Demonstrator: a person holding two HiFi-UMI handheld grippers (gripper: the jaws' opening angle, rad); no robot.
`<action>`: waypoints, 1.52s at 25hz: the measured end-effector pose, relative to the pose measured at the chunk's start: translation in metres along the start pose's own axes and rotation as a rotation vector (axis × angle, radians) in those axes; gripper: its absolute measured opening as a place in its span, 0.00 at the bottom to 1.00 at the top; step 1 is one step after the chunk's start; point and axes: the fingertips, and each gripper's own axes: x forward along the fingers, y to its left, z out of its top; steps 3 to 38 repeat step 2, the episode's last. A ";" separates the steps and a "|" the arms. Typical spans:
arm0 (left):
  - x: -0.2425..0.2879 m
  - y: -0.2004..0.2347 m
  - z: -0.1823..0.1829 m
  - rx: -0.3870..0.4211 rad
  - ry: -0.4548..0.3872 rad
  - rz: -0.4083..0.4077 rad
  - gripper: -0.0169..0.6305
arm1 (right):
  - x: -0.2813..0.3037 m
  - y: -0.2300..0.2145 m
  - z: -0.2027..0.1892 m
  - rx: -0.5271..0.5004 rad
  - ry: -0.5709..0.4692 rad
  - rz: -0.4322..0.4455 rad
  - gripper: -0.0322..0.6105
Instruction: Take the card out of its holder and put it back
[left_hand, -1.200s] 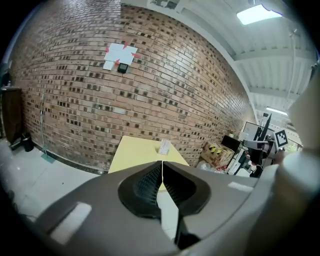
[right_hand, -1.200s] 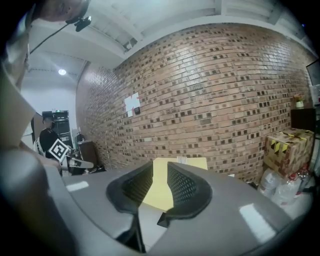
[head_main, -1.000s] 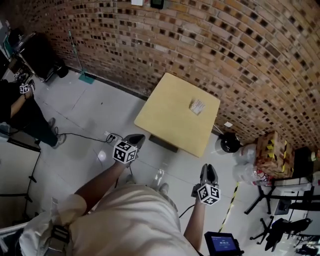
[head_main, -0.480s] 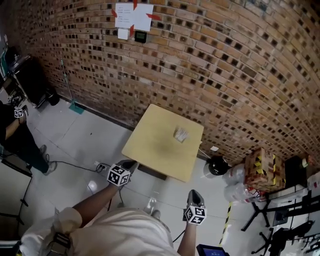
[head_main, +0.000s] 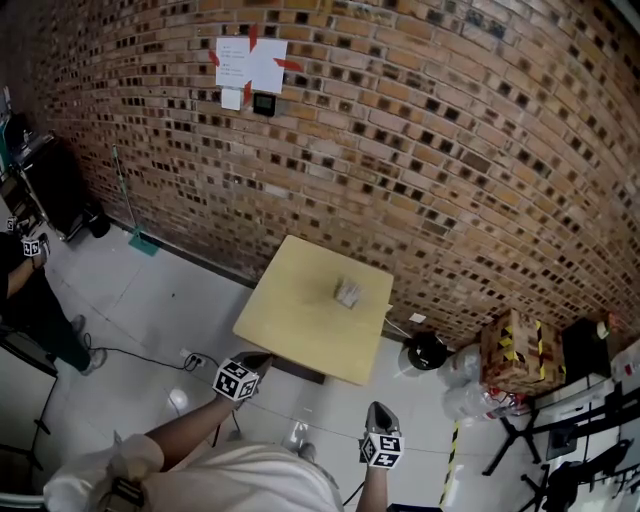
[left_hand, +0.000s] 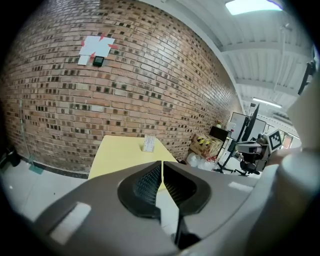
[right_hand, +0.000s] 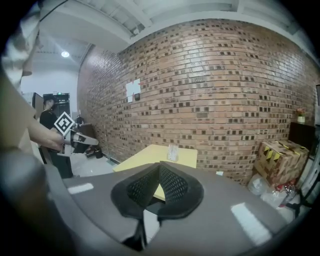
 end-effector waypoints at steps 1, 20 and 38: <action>-0.002 -0.003 -0.004 0.002 0.006 -0.002 0.07 | -0.003 0.000 -0.003 0.004 -0.001 -0.001 0.06; -0.003 -0.007 -0.008 0.003 0.013 -0.005 0.07 | -0.007 0.000 -0.007 0.007 0.000 -0.001 0.06; -0.003 -0.007 -0.008 0.003 0.013 -0.005 0.07 | -0.007 0.000 -0.007 0.007 0.000 -0.001 0.06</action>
